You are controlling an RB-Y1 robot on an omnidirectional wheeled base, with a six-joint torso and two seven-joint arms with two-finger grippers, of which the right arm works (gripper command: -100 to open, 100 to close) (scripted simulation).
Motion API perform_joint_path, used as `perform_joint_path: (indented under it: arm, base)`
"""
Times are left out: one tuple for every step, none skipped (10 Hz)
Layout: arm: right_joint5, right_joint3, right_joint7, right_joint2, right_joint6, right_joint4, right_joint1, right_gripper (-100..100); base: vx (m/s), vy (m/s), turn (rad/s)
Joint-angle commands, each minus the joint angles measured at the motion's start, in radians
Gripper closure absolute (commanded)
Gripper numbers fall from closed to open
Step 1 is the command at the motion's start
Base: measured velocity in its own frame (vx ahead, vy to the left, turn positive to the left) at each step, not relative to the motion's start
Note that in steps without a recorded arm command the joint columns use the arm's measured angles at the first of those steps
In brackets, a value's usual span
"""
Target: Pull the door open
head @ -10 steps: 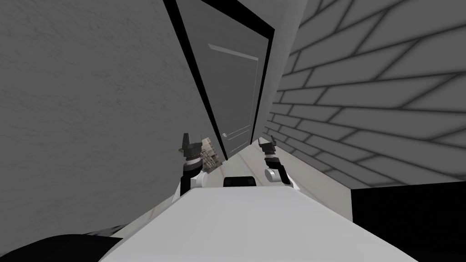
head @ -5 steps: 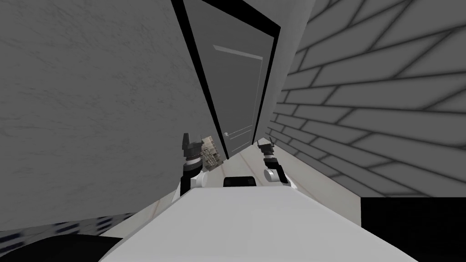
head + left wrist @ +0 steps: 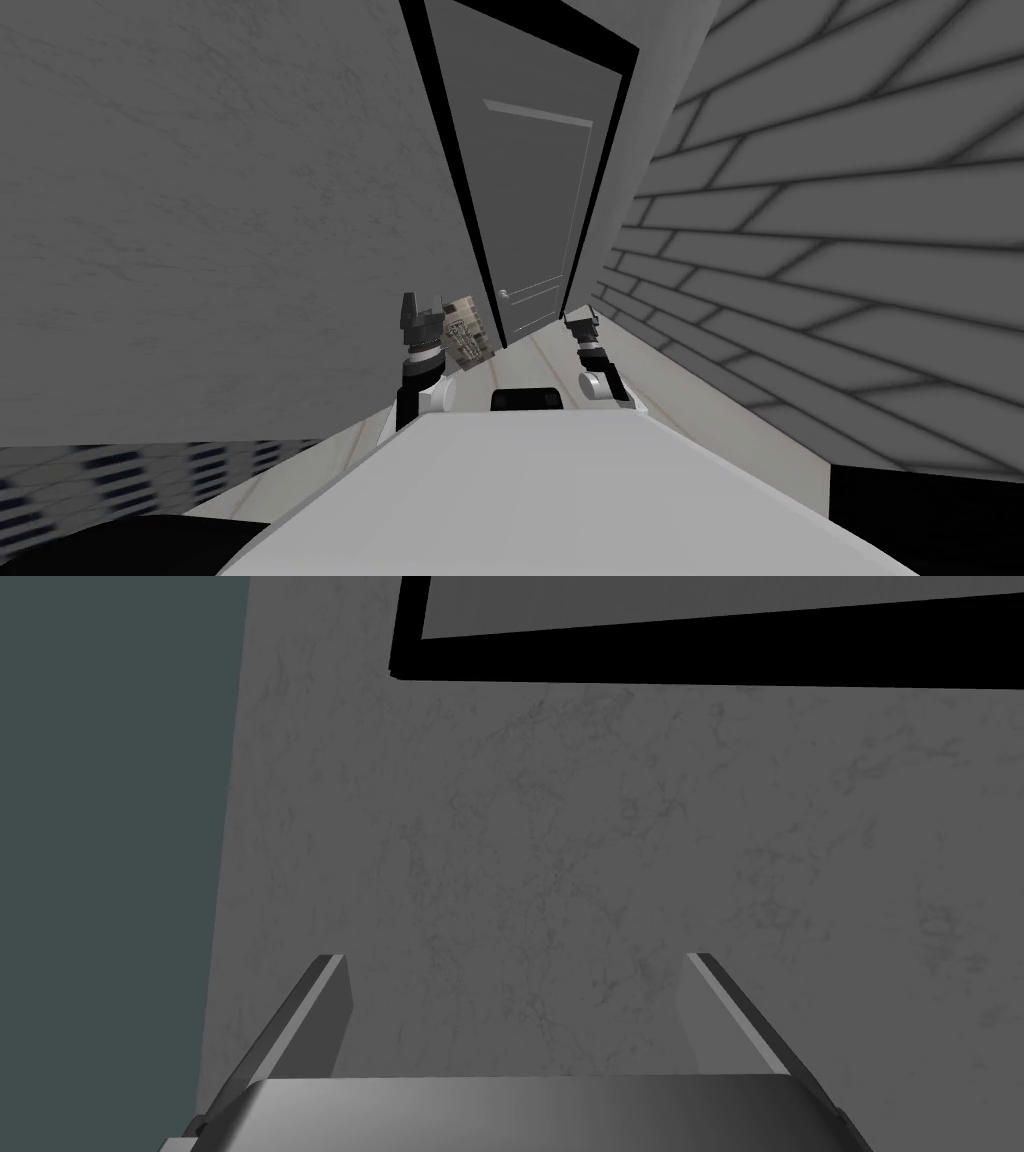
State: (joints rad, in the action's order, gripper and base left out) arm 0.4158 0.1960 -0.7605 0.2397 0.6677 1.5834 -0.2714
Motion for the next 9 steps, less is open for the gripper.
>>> perform_joint_path:
  arm:
    - [0.016,0.011,-0.029,0.007,0.009,-0.031,0.009,-100]
    - [0.023,0.015,-0.041,0.01,0.013,-0.045,0.014,-100]
    - [0.033,0.021,-0.058,0.014,0.018,-0.066,0.021,-100]
    - [0.043,0.028,-0.076,0.019,0.024,-0.087,0.028,-100]
    - [0.053,0.034,-0.093,0.023,0.029,-0.108,0.035,-100]
    - [0.064,0.04,-0.11,0.028,0.035,-0.128,0.043,-100]
    - [0.07,0.044,-0.122,0.031,0.039,-0.142,0.047,-100]
    - [0.077,0.048,-0.133,0.033,0.042,-0.156,0.052,-100]
    - [0.084,0.053,-0.145,0.036,0.046,-0.17,0.057,-100]
  base:
    - [-0.015,0.004,0.121]
    - [-0.01,0.006,0.109]
    - [-0.005,0.011,0.119]
    - [-0.003,0.016,0.135]
    - [-0.003,0.017,0.131]
    - [-0.005,0.016,0.159]
    - [-0.003,0.012,0.13]
    - [-0.003,0.011,0.092]
    - [0.001,0.011,0.083]
